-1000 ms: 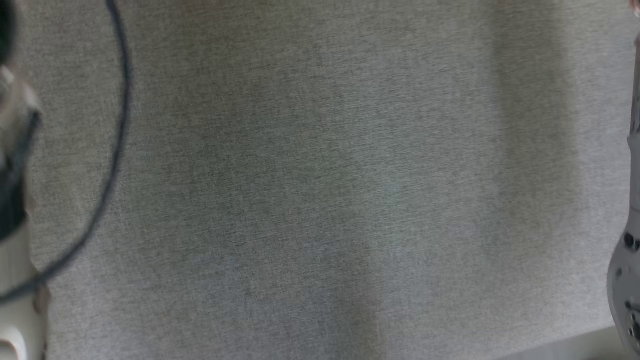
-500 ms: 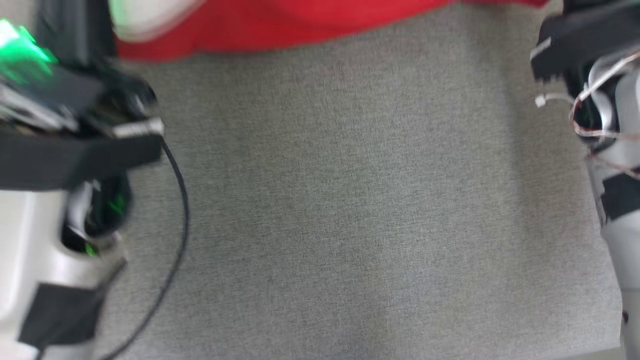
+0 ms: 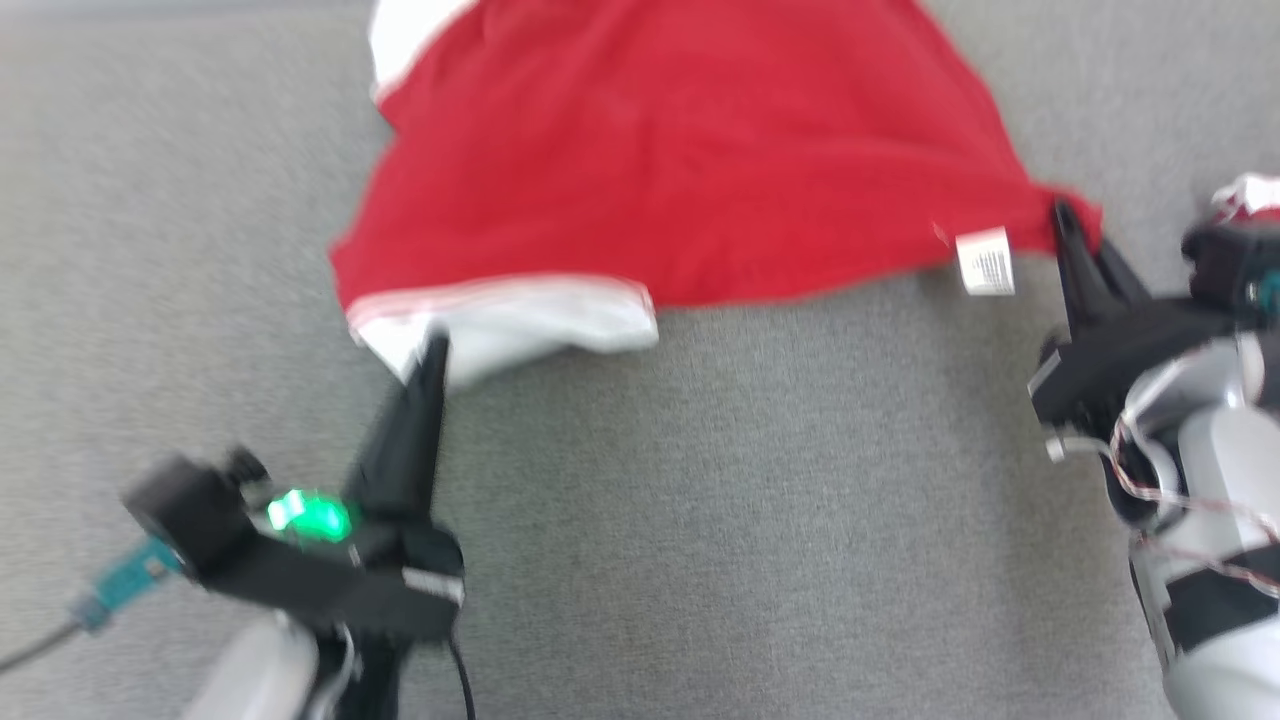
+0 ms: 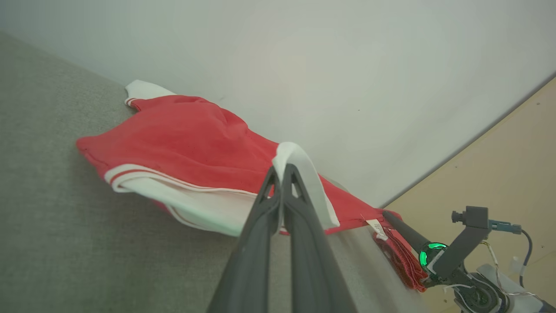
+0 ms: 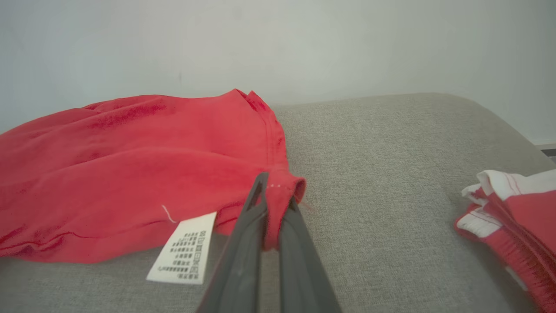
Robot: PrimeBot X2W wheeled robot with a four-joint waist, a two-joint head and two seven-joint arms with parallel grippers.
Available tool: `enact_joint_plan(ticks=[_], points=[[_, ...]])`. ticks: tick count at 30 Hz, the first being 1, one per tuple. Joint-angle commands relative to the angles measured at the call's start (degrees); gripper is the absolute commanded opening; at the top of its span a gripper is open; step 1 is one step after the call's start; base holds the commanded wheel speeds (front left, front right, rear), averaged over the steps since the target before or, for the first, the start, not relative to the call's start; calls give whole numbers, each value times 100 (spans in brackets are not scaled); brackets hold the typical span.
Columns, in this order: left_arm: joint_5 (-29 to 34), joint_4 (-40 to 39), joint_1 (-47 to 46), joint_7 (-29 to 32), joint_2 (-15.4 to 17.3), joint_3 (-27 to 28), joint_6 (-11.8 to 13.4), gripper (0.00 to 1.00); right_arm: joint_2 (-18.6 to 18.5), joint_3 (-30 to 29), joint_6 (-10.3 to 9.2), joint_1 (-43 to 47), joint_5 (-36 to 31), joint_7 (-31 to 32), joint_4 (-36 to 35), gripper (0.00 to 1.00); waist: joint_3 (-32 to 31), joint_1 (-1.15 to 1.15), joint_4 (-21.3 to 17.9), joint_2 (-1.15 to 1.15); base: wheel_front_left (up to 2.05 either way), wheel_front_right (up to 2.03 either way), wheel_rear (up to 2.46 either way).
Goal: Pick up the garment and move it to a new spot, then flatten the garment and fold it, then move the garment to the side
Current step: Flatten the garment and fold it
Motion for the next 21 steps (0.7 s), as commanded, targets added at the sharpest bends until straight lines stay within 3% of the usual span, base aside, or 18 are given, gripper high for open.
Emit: enact_joint_plan(ticks=[1, 8, 21], points=[[-109, 64, 377, 79, 33, -89, 14, 0, 33, -179, -17, 290, -25, 39, -39, 0, -734, 2, 267, 1, 0, 0, 0], [-581, 243, 1299, 449, 118, -344, 51, 0, 256, -922, -17, 1168, -401, 551, -182, 0, -1188, 2, 428, 1, 0, 0, 0], [-1442, 371, 2180, 1082, 269, -458, 88, 0, 846, -1753, -17, 2426, -745, 1287, -564, 0, -1592, 2, 580, 1, 0, 0, 0]])
